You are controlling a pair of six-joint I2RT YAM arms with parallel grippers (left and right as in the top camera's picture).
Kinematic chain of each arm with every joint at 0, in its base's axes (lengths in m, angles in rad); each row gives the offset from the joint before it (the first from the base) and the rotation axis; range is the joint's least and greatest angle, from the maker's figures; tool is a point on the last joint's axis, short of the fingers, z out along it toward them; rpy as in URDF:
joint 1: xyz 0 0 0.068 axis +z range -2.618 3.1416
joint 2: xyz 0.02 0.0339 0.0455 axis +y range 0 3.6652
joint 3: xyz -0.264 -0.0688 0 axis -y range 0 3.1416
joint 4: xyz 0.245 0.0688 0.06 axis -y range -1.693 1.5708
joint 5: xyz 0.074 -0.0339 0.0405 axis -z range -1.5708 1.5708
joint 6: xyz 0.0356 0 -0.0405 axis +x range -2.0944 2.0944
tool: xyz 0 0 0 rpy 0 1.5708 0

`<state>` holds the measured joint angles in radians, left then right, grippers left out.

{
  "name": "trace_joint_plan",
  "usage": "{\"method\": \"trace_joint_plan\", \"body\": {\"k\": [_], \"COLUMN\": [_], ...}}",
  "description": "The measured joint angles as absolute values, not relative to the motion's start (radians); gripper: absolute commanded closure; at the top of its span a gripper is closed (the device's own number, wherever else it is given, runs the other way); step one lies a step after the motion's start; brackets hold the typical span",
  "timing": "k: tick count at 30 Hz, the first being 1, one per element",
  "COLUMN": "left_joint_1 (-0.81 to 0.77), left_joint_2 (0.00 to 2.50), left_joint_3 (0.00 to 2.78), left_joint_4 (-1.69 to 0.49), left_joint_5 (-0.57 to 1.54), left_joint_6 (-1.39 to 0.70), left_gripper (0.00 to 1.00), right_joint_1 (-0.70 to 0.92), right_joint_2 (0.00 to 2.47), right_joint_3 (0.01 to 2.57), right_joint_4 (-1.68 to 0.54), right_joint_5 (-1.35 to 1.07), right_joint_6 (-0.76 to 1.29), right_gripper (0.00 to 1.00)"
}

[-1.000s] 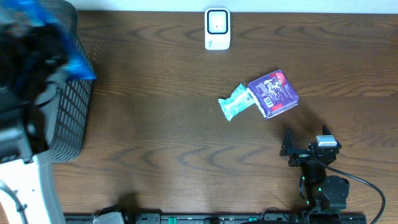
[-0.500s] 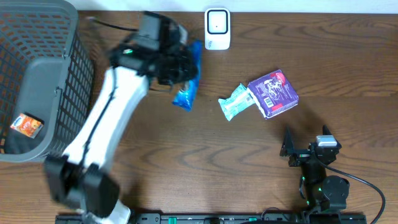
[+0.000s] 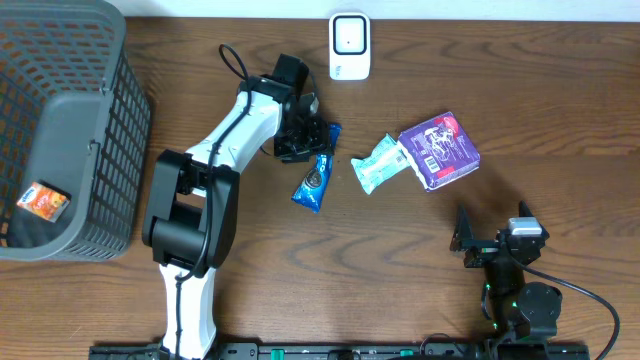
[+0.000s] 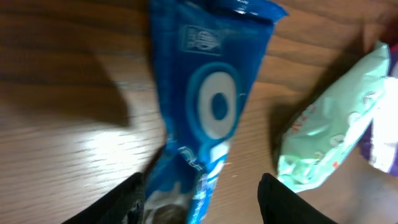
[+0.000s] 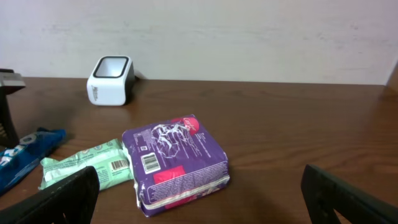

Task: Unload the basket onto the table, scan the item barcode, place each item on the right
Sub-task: 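Carry the Oreo pack to the table near the scanner and release, then regrasp the Oreo pack with the left gripper and lift it toward the scanner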

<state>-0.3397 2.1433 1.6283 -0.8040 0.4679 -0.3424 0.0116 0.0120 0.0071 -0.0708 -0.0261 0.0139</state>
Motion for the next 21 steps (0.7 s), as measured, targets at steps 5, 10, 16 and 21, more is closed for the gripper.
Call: {"method": "trace_joint_plan", "body": {"k": [5,10,16,21], "left_joint_1": [-0.297,-0.221,-0.181,-0.204], "left_joint_2": [2.098,1.976,1.922,1.925], "left_joint_3": [1.641,1.659,1.662,1.515], "left_joint_4": [-0.866,-0.926,-1.081,-0.996], "left_joint_5": [0.371,0.308,0.304,0.389], "left_joint_6": [-0.328,-0.317,-0.315,-0.307], "left_gripper": [0.45,0.48,0.39,0.3], "right_joint_1": [0.012,0.012,0.012,0.012], "right_joint_2": [0.012,0.012,0.012,0.012], "right_joint_3": [0.007,0.007,0.007,0.007], "right_joint_4": [-0.071,-0.071,-0.071,-0.071], "right_joint_5": [-0.026,-0.026,-0.026,-0.026], "right_joint_6": [0.014,0.014,0.014,0.014], "right_gripper": [0.01,0.01,0.01,0.01]}}
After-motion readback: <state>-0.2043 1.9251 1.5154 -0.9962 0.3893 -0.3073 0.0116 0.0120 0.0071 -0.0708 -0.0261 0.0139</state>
